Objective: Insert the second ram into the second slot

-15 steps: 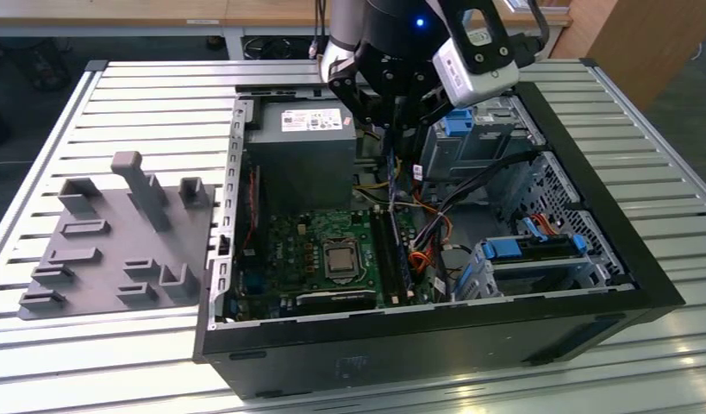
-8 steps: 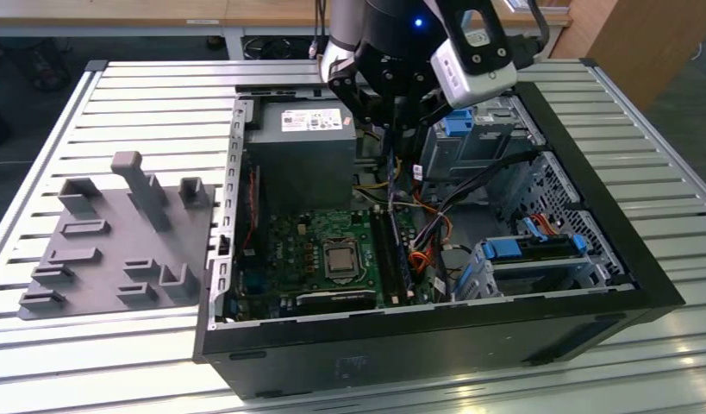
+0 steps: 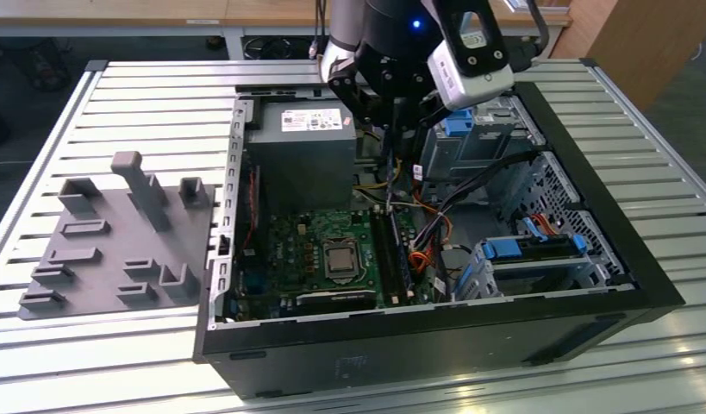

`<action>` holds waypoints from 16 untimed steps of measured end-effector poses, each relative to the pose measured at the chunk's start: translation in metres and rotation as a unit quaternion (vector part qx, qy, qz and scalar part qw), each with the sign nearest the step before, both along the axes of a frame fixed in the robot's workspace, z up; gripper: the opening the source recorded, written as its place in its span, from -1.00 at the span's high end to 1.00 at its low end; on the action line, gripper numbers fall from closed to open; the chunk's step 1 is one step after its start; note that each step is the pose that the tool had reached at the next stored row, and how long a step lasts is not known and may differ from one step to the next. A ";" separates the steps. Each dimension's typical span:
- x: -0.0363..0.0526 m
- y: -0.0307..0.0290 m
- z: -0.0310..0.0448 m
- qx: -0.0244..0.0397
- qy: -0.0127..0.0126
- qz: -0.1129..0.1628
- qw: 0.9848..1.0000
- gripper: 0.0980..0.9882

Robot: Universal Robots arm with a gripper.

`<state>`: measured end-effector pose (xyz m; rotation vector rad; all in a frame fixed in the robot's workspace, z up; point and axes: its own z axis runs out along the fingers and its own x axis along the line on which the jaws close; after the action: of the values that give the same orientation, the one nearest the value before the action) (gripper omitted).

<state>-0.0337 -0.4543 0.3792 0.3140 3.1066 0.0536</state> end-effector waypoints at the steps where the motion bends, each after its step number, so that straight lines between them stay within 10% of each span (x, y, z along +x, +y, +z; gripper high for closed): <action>1: 0.0000 0.0000 -0.0006 0.000 0.000 0.000 1.000 0.91; 16: -0.0011 0.0000 -0.0132 0.000 0.000 0.074 0.997 0.91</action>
<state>-0.0348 -0.4543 0.3660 0.0845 3.1239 0.0556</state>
